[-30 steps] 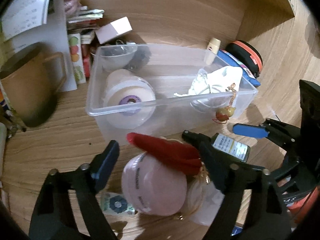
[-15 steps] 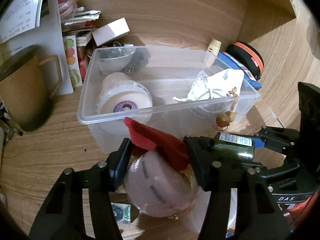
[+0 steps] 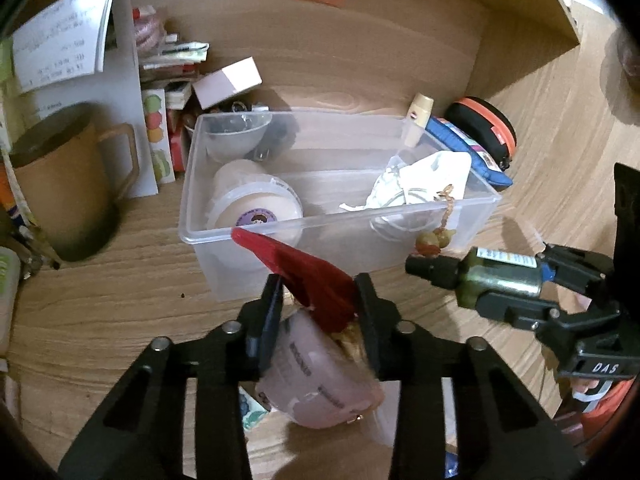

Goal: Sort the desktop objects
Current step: 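Carry the green bottle and red pouch over the clear box and release both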

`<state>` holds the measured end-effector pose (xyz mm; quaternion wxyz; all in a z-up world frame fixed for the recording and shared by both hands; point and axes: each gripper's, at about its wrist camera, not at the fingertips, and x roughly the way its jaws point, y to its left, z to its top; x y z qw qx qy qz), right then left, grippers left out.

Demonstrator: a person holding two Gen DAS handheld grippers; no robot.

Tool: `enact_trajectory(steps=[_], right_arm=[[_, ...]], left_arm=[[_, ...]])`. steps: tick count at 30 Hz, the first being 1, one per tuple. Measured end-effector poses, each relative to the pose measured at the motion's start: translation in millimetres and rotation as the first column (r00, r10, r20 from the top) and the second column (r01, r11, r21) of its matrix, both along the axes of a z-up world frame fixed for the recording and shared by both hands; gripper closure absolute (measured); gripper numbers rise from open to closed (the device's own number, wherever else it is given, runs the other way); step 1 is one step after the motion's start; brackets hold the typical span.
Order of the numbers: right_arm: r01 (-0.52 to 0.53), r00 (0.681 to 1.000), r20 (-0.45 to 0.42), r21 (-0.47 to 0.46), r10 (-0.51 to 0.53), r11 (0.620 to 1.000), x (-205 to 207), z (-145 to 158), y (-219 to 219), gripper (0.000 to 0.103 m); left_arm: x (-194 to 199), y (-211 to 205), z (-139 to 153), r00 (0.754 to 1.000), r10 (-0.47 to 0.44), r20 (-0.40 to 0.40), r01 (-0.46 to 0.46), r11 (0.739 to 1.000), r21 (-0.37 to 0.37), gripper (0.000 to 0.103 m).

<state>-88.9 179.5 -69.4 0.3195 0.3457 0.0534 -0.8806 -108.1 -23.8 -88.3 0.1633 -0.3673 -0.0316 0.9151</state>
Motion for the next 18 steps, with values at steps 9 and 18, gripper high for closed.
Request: enact_trajectory(steps=[9, 18], right_arm=[[0.003, 0.999, -0.039, -0.006, -0.003, 1.000, 15, 12, 1, 0.064], [0.001, 0.997, -0.082, -0.025, -0.003, 1.000, 25, 28, 3, 0.064]], left_arm=[[14, -2, 8, 1.000, 0.002, -0.017, -0.002, 1.000, 0.003, 0.087], [28, -7, 28, 0.998, 0.008, -0.068, -0.008, 1.000, 0.015, 0.087]])
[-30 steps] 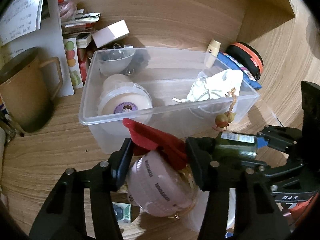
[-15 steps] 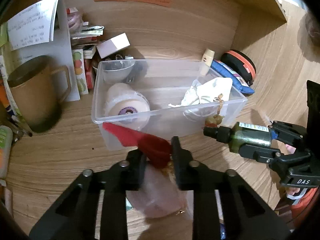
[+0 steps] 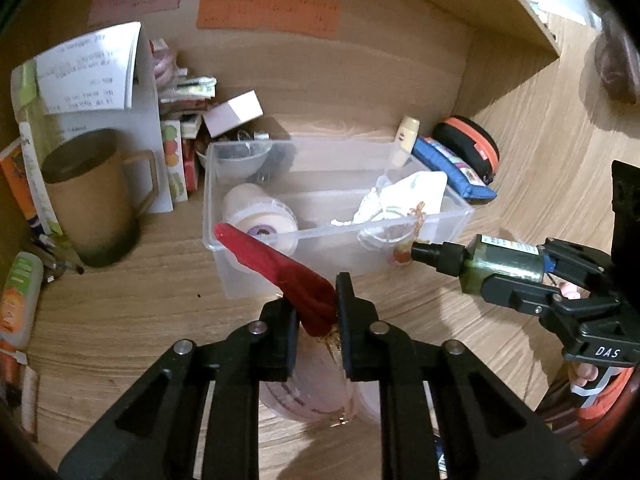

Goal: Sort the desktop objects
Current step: 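Carry the green bottle and red pouch over the clear box and release both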

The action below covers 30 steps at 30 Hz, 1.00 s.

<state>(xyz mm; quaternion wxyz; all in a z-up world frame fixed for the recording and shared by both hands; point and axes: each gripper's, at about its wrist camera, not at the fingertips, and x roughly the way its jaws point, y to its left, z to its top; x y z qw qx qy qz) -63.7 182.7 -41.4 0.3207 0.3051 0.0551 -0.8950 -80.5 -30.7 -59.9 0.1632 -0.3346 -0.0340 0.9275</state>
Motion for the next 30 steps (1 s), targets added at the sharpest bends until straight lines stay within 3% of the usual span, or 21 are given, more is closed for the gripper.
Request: enact_trajectory(steps=[16, 30], right_arm=[[0.017, 0.997, -0.071, -0.027, -0.019, 0.999, -1, 27, 4, 0.064], [0.000, 0.997, -0.083, -0.026, -0.002, 1.000, -34, 37, -6, 0.064]], left_arm=[[1, -11, 31, 0.997, 0.003, -0.072, -0.002, 1.000, 0.018, 0.087], [-30, -12, 51, 0.997, -0.014, -0.077, 0.014, 1.000, -0.006, 0.087]])
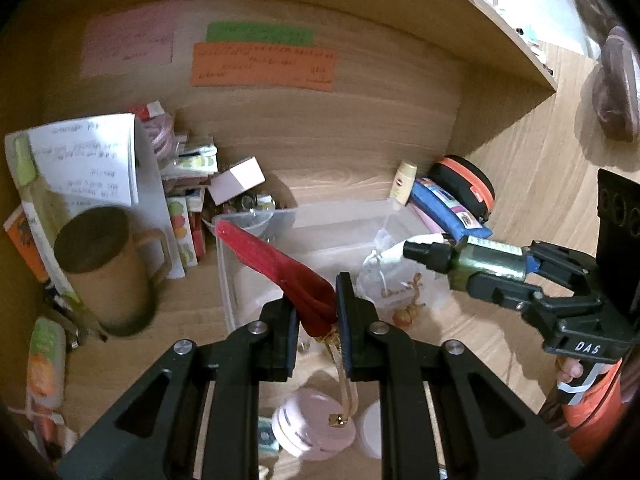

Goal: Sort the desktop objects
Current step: 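Carry the green bottle and red pouch over the clear box and release both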

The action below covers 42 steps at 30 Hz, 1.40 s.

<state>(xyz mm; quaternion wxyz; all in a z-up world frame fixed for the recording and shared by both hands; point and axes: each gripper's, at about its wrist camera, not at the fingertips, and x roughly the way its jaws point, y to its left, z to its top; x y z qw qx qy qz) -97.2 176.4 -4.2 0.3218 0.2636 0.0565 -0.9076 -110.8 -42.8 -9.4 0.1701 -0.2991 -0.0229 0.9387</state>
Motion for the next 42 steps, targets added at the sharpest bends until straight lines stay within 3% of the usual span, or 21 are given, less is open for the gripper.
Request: enact_trajectory(steps=[10, 26, 31, 42], right_arm=[[0.004, 1.000, 0.028, 0.014, -0.004, 1.000, -39, -6, -16, 0.064], [0.007, 0.993, 0.118, 0.129, -0.022, 0.992, -107, -42, -45, 0.064], [0.004, 0.993, 0.118, 0.172, -0.025, 0.985, -117, -50, -55, 0.064], [0.046, 0.995, 0.074, 0.239, -0.065, 0.970, -127, -61, -63, 0.064]], left_arm=[[-35, 7, 3, 1.000, -0.026, 0.012, 0.026, 0.999, -0.022, 0.087], [-101, 18, -40, 0.988, -0.052, 0.147, 0.060, 0.997, -0.052, 0.087], [-110, 21, -45, 0.987, -0.056, 0.150, 0.066, 0.996, -0.059, 0.086], [-116, 22, -58, 0.989, -0.022, 0.146, 0.037, 0.994, -0.104, 0.064]])
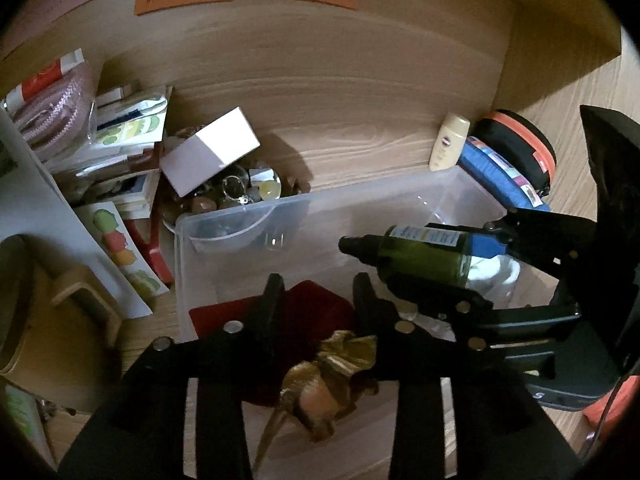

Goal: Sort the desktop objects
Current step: 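Carry the green bottle and red pouch over the clear box and release both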

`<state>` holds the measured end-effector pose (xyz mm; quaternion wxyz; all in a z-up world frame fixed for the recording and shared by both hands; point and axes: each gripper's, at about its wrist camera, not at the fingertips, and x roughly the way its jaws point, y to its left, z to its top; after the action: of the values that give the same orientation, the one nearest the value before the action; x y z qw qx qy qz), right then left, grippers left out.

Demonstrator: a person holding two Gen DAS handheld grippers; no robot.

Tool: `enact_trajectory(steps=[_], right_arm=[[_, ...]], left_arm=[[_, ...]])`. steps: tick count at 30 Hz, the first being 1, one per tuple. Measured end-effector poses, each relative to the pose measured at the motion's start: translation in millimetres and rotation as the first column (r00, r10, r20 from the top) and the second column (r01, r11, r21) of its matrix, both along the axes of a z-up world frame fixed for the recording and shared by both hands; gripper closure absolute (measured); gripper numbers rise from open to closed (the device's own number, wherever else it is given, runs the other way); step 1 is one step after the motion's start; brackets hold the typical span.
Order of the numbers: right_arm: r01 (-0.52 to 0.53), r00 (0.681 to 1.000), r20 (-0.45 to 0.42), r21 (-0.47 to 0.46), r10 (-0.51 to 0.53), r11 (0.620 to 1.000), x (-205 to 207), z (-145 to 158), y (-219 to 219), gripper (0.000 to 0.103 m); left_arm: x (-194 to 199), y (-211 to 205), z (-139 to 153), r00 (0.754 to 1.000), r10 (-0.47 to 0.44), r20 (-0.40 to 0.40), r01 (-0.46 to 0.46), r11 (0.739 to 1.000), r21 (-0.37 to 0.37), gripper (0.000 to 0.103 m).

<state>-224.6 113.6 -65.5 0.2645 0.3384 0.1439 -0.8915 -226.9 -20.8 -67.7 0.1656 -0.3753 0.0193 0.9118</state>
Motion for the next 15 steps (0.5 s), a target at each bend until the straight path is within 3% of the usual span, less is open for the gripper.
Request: enact_trajectory(steps=[6, 11, 15], right_arm=[[-0.006, 1.000, -0.016, 0.007, 0.006, 1.000, 3, -2, 1, 0.063], [0.025, 0.999, -0.025, -0.002, -0.025, 1.000, 3, 0, 9, 0.043], [0.041, 0.998, -0.054, -0.009, -0.042, 0.999, 5, 4, 11, 0.035]], left_arm=[[2, 2, -1, 1.000, 0.006, -0.019, -0.007, 0.999, -0.032, 0.058], [2, 0, 0, 0.999, 0.020, -0.026, -0.021, 0.999, -0.036, 0.051], [5, -2, -1, 0.998, 0.033, -0.045, -0.035, 0.999, -0.040, 0.045]])
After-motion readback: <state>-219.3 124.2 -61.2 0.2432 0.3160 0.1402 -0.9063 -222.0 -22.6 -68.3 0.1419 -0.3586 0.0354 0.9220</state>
